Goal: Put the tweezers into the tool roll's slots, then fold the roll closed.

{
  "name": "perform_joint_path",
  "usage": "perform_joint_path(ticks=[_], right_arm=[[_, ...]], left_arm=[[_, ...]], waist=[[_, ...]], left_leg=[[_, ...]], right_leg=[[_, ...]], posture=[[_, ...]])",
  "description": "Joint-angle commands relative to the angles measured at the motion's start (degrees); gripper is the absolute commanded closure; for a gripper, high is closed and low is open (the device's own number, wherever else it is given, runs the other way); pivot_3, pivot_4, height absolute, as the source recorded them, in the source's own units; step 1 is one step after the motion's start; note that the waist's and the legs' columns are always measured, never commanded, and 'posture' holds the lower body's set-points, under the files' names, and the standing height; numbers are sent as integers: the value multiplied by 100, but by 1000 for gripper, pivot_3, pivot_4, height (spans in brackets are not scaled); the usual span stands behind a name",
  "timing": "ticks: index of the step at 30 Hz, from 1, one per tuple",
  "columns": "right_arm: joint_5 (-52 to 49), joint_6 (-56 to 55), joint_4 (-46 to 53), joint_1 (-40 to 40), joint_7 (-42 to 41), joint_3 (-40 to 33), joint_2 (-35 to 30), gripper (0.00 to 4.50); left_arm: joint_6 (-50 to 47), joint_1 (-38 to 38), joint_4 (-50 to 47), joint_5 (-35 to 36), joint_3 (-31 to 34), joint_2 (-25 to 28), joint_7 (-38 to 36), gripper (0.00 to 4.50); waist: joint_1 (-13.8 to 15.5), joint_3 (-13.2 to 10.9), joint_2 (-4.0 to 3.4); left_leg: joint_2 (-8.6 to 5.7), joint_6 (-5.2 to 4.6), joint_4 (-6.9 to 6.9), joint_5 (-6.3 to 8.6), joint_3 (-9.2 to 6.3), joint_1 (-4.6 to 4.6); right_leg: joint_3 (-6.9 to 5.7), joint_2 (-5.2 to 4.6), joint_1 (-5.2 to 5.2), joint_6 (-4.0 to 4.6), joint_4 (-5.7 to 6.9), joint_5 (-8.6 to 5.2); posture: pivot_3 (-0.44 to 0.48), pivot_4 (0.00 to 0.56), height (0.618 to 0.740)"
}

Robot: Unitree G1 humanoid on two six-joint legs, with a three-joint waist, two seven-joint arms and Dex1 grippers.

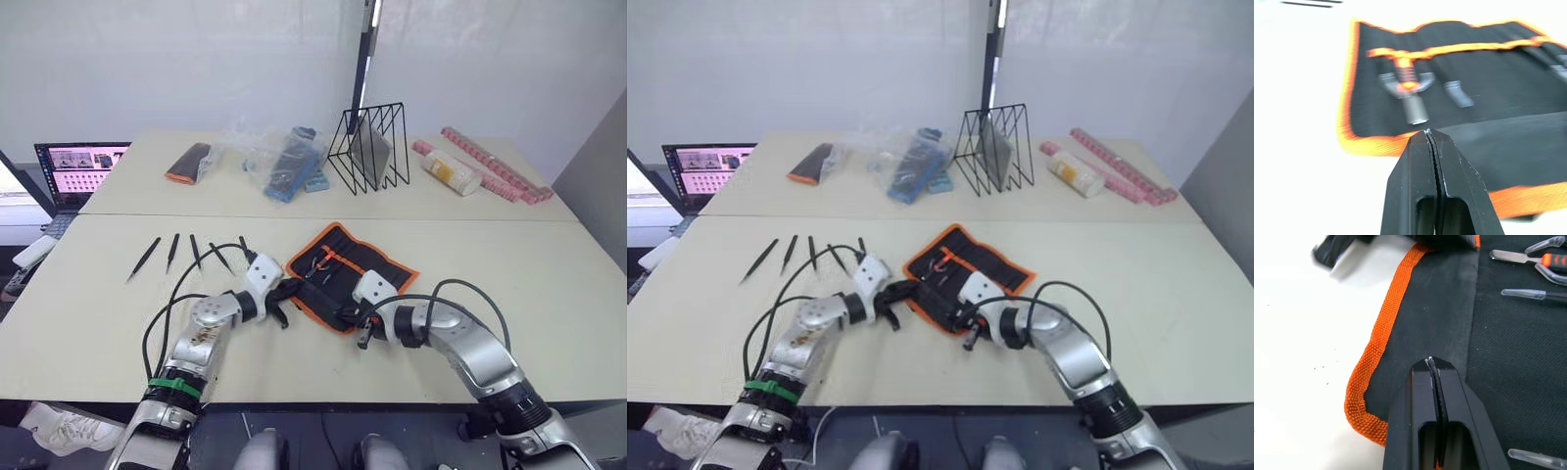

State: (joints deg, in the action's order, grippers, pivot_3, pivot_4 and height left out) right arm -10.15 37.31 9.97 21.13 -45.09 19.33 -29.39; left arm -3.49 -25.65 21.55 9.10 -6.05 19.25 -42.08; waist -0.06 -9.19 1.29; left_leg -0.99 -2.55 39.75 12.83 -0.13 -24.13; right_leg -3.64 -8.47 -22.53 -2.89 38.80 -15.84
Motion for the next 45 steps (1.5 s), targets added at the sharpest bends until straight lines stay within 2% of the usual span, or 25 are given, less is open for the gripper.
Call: perform_joint_path(ticks=[1, 8, 15, 20, 24, 27, 31, 38, 42, 45], right_arm=[[113, 454, -203, -186, -95, 222, -189, 4500], [-123, 500, 13, -112, -224, -14, -190, 4500], [-263, 450, 60, 184, -423, -152, -177, 4500], [-214, 382, -46, 263, -523, -66, -193, 4500], [205, -212, -187, 190, -502, 110, -369, 4500], [-152, -1365, -225, -77, -686, -364, -173, 4500], [-905, -1061, -271, 204, -1062, -793, 81, 4500], [-682, -1557, -1244, 700, -952, -765, 547, 4500], [-358, -1996, -1846, 692, -1019, -550, 673, 4500], [-312, -2378, -2045, 431, -1192, -527, 695, 4500]], left_arm=[[-51, -17, 322, 89, 334, 71, 127, 4470], [-25, -151, -278, 545, 744, -82, 84, 4470], [-166, -26, -800, 544, 415, -458, -32, 4470], [66, 70, -150, 4, -58, -642, 111, 4470], [573, 43, 444, -631, -331, -530, 401, 4470], [896, 51, 718, -922, -451, -429, 550, 4470], [1048, 62, 882, -977, -514, -408, 497, 4470], [613, 76, 872, -802, -538, -464, 239, 4470], [-104, 90, 767, -656, -576, -456, -22, 4470], [-294, 87, 729, -813, -715, -352, -99, 4470]], waist=[[13, 0, -1], [58, -2, 4], [77, -5, 7], [72, -5, 6], [79, -4, 5], [91, -4, 5], [67, -4, -6], [83, -2, -12], [76, 0, -15], [72, 2, -19]], left_leg=[[0, 0, 0, 0, 0, 0], [-4, 0, 1, 0, 0, -23], [-5, -1, 1, 1, 1, -37], [-7, -3, -1, 1, 4, -54], [-6, -6, -1, 3, 4, -45], [-3, -6, -2, 3, 4, -18], [0, -5, -2, 4, 4, -15], [-4, -6, -6, 5, -3, -4], [-7, -11, -6, 7, -1, -6], [-6, -11, -7, 7, -1, -4]], right_leg=[[-1, 0, 0, -1, 0, 0], [-1, -2, 3, -1, -2, 0], [-6, -4, 5, -2, -29, 0], [-6, -2, -13, -1, -25, 1], [-7, -2, -7, -2, -24, 0], [-12, -2, 24, -7, -39, -3], [-8, -2, 26, -36, -51, -18], [-11, 0, 20, -11, -59, -1], [-10, -1, 21, -11, -60, -1], [-11, 0, 22, -12, -59, -1]], posture=[[0, 150, 685], [0, 150, 685], [0, 150, 685], [0, 150, 685], [0, 150, 685], [0, 150, 685], [0, 150, 685], [0, 150, 685], [0, 150, 685], [0, 150, 685]])
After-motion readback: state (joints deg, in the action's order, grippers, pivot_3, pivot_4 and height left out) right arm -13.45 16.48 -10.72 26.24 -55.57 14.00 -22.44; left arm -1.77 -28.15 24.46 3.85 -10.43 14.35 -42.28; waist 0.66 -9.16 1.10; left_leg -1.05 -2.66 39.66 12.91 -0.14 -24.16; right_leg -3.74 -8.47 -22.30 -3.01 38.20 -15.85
